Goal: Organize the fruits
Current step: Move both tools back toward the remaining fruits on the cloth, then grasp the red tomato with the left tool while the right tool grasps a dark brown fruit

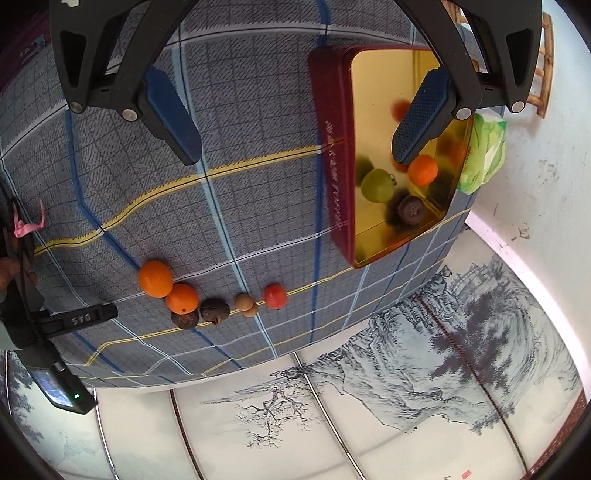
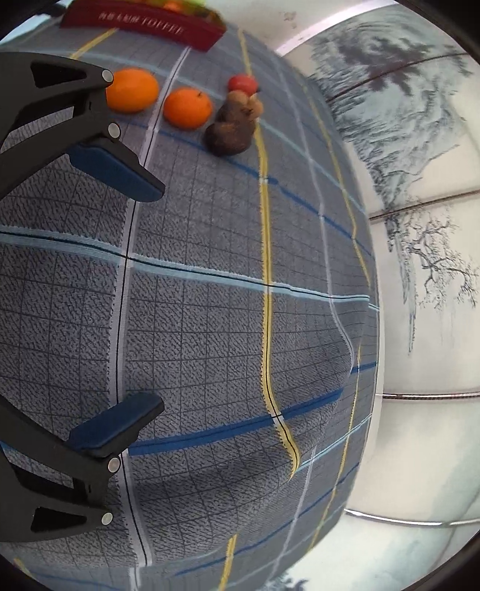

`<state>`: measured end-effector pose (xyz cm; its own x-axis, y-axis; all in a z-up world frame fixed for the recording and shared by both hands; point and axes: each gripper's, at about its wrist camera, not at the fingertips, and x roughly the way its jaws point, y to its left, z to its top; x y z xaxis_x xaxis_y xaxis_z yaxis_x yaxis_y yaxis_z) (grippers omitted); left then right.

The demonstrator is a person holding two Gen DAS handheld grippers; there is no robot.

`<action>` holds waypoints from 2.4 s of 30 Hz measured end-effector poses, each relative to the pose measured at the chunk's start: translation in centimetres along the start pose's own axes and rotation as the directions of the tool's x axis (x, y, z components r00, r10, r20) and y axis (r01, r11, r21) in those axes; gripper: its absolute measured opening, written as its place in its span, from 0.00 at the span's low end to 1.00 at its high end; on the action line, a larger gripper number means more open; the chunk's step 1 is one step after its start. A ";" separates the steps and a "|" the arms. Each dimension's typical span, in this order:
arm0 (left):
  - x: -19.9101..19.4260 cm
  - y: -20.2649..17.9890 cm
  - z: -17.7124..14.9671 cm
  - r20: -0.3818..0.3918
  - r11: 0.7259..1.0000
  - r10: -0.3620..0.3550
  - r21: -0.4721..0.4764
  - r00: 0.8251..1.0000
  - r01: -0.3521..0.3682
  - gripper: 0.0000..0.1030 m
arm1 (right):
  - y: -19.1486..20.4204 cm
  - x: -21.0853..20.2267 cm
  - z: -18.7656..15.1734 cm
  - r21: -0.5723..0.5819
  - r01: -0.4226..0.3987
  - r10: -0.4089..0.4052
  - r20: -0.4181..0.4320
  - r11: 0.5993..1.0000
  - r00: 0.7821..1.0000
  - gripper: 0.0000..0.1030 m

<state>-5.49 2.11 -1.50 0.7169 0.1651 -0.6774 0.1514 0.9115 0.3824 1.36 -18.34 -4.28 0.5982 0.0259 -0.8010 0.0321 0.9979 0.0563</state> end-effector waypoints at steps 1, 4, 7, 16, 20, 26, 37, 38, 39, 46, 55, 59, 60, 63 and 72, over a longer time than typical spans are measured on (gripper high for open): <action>0.2 -0.1 0.2 -0.003 1.000 -0.004 0.004 1.000 0.004 0.99 | 0.3 0.1 0.0 -0.015 0.019 -0.019 -0.007 1.000 1.000 1.00; 0.6 -0.5 0.3 -0.011 1.000 -0.009 0.014 1.000 0.009 0.99 | 0.6 0.2 -0.1 -0.038 0.047 -0.047 -0.015 0.998 0.999 1.00; 1.1 -0.8 0.6 -0.021 1.000 -0.015 0.024 1.000 0.015 0.99 | 0.6 0.1 -0.2 -0.039 0.045 -0.045 -0.015 0.998 0.999 1.00; 2.4 -1.4 2.3 -0.038 0.995 -0.075 0.066 0.996 0.077 0.99 | 0.5 0.1 -0.2 -0.040 0.046 -0.047 -0.014 0.998 0.999 1.00; 3.1 -1.4 3.5 -0.031 0.983 -0.136 0.119 0.990 0.138 0.99 | 0.5 0.2 -0.2 -0.040 0.045 -0.046 -0.014 0.998 0.999 1.00; 4.9 -0.7 6.3 -0.019 0.956 -0.203 0.211 0.979 0.202 0.99 | 0.5 0.1 -0.2 -0.040 0.046 -0.046 -0.014 0.998 0.999 1.00; 13.2 1.9 12.9 -0.150 0.947 -0.235 0.188 0.960 0.261 0.95 | 0.5 0.1 -0.2 -0.039 0.045 -0.046 -0.013 0.998 0.999 1.00; 13.8 2.1 13.3 -0.157 0.948 -0.232 0.184 0.960 0.260 0.90 | 0.5 0.1 -0.2 -0.040 0.045 -0.046 -0.014 0.998 0.999 1.00; 14.6 2.3 13.7 -0.168 0.950 -0.233 0.171 0.958 0.261 0.87 | 0.5 0.1 -0.2 -0.040 0.045 -0.046 -0.014 0.998 0.999 1.00; 19.0 3.3 15.1 -0.242 0.957 -0.271 0.035 0.932 0.287 0.57 | 0.5 0.1 -0.2 -0.039 0.044 -0.045 -0.013 0.998 0.999 1.00; 21.8 2.6 15.5 -0.291 0.947 -0.319 -0.050 0.902 0.318 0.32 | 0.5 0.2 -0.2 -0.039 0.045 -0.045 -0.013 0.998 0.999 1.00; 21.5 3.3 15.4 -0.274 0.949 -0.312 -0.135 0.910 0.285 0.29 | 0.5 0.2 -0.2 -0.038 0.045 -0.045 -0.013 0.998 0.999 1.00; 21.2 3.5 15.2 -0.265 0.947 -0.313 -0.156 0.912 0.280 0.29 | 0.5 0.2 -0.2 -0.039 0.045 -0.045 -0.013 0.998 0.999 1.00; 18.8 4.0 14.6 -0.210 0.941 -0.309 -0.207 0.927 0.267 0.29 | 0.5 0.2 -0.2 -0.038 0.044 -0.045 -0.013 0.998 0.999 1.00; 9.9 1.7 9.9 -0.100 0.919 -0.346 -0.235 0.933 0.316 0.29 | 0.6 0.2 -0.1 -0.042 0.043 -0.044 -0.014 0.998 0.999 1.00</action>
<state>8.63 1.57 -1.31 0.5488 -0.1237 -0.8268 0.2054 0.9786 -0.0101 1.38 -17.71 -4.49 0.5845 -0.0171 -0.8112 0.0245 0.9997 -0.0034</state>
